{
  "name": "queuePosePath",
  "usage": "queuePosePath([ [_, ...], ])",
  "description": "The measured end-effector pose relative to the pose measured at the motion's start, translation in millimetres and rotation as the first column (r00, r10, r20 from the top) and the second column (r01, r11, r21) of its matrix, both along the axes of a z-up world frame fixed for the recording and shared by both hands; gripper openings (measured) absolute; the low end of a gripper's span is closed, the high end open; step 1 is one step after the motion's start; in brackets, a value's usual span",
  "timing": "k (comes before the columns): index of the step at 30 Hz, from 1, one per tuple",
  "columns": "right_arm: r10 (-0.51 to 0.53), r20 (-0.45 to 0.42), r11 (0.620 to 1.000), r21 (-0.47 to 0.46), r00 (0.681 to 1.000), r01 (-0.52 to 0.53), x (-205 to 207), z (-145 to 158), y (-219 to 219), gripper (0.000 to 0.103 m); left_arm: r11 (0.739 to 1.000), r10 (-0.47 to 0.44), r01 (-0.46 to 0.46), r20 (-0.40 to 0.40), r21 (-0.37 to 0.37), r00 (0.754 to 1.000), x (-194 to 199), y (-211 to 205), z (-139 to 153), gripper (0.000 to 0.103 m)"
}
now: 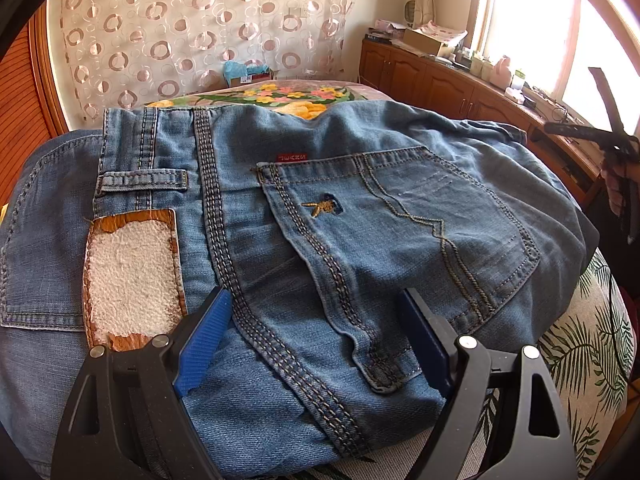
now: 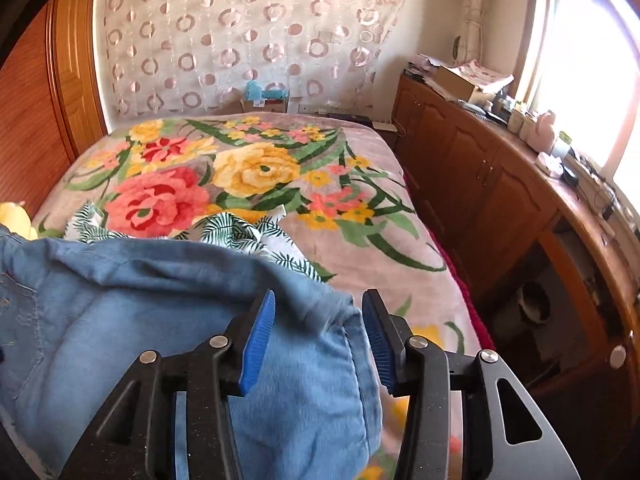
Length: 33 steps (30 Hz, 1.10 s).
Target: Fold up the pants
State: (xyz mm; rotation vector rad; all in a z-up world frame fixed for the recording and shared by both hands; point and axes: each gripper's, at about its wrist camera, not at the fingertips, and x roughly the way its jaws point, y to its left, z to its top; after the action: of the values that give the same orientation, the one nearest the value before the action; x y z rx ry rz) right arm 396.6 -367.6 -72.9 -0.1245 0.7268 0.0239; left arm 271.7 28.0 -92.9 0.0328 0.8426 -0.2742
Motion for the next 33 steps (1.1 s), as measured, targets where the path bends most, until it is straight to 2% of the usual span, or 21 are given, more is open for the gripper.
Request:
queuePosePath([
  [7, 0.035, -0.037, 0.998, 0.062, 0.999, -0.032, -61, -13, -6, 0.053, 1.0, 0.0, 0.0, 0.0, 0.002, 1.0, -1, 1, -1, 0.085],
  [10, 0.031, -0.069, 0.993, 0.117, 0.997, -0.022, -82, -22, -11, 0.057, 1.0, 0.0, 0.0, 0.0, 0.002, 1.0, -1, 1, -1, 0.085],
  [14, 0.009, -0.09, 0.988, 0.156, 0.996, 0.005, -99, -36, -20, 0.066, 1.0, 0.0, 0.0, 0.0, 0.002, 1.0, 0, 1, -1, 0.085],
  [23, -0.02, -0.163, 0.97, 0.235, 0.986, 0.058, -93, -66, -34, 0.067, 1.0, 0.0, 0.0, 0.0, 0.002, 1.0, 0, 0, -1, 0.085],
  [33, -0.037, -0.189, 0.945, 0.312, 0.981, 0.095, -79, -74, -44, 0.068, 1.0, 0.0, 0.0, -0.001, 0.002, 1.0, 0, 0, -1, 0.085],
])
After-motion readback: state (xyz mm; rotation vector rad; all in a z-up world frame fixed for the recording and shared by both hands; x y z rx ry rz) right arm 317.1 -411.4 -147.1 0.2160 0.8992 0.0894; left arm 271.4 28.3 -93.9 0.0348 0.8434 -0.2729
